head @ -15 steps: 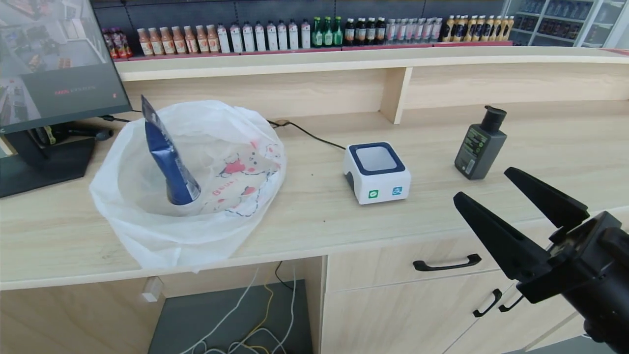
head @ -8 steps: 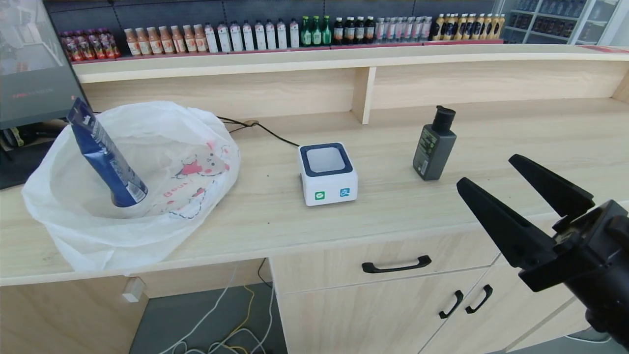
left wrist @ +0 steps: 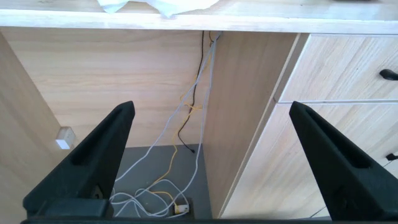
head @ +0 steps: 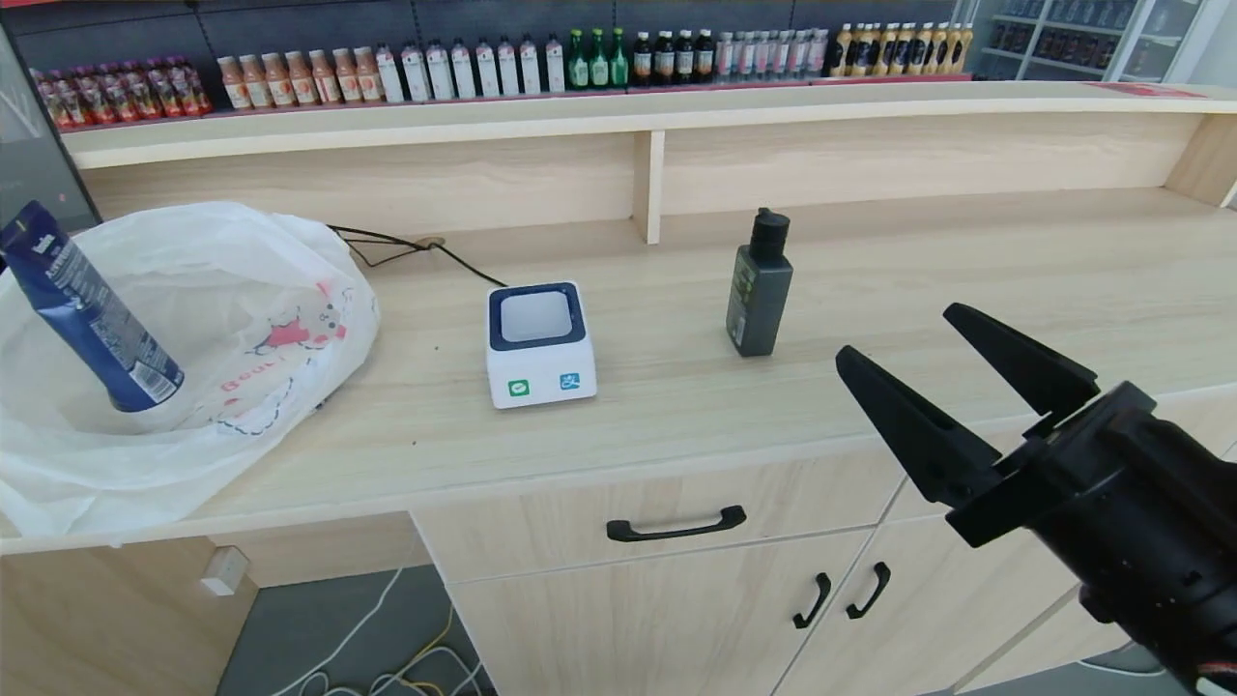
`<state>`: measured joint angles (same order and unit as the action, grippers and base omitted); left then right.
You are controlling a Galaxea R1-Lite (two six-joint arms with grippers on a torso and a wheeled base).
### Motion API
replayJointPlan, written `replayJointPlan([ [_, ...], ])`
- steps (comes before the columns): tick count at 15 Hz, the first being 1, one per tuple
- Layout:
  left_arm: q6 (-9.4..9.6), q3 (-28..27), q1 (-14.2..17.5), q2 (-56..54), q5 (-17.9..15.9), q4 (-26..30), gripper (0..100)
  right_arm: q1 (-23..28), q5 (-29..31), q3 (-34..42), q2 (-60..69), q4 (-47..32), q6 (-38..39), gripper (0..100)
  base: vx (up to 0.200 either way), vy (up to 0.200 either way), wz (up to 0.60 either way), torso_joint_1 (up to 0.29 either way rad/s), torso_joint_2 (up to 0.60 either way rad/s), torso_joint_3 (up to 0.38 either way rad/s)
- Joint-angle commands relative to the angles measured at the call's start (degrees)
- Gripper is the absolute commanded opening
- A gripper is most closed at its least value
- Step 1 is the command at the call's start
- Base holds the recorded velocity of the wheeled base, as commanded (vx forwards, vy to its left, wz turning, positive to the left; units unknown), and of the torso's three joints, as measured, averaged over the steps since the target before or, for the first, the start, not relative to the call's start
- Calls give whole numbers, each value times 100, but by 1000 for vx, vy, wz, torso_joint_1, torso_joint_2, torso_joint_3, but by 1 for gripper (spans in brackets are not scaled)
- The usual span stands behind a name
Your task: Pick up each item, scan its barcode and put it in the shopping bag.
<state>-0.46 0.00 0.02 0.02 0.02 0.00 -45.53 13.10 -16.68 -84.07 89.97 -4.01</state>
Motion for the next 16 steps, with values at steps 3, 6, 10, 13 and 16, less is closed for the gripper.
replayJointPlan([
  [3,-6,0,-2,-2,-2,0,100,-8,-1,-46,-180,3,-3,100,0,0,0,0,0,0],
  [6,20,0,-2,-2,-2,0,100,-8,8,-20,-171,3,-3,100,0,0,0,0,0,0],
  [10,20,0,-2,-2,6,0,100,0,8,-55,-242,3,-56,100,0,0,0,0,0,0],
  [13,20,0,-2,-2,6,0,100,308,8,-354,-602,3,-135,100,0,0,0,0,0,0],
  [16,20,0,-2,-2,-2,0,100,677,8,-1004,-1059,3,-161,100,0,0,0,0,0,0],
])
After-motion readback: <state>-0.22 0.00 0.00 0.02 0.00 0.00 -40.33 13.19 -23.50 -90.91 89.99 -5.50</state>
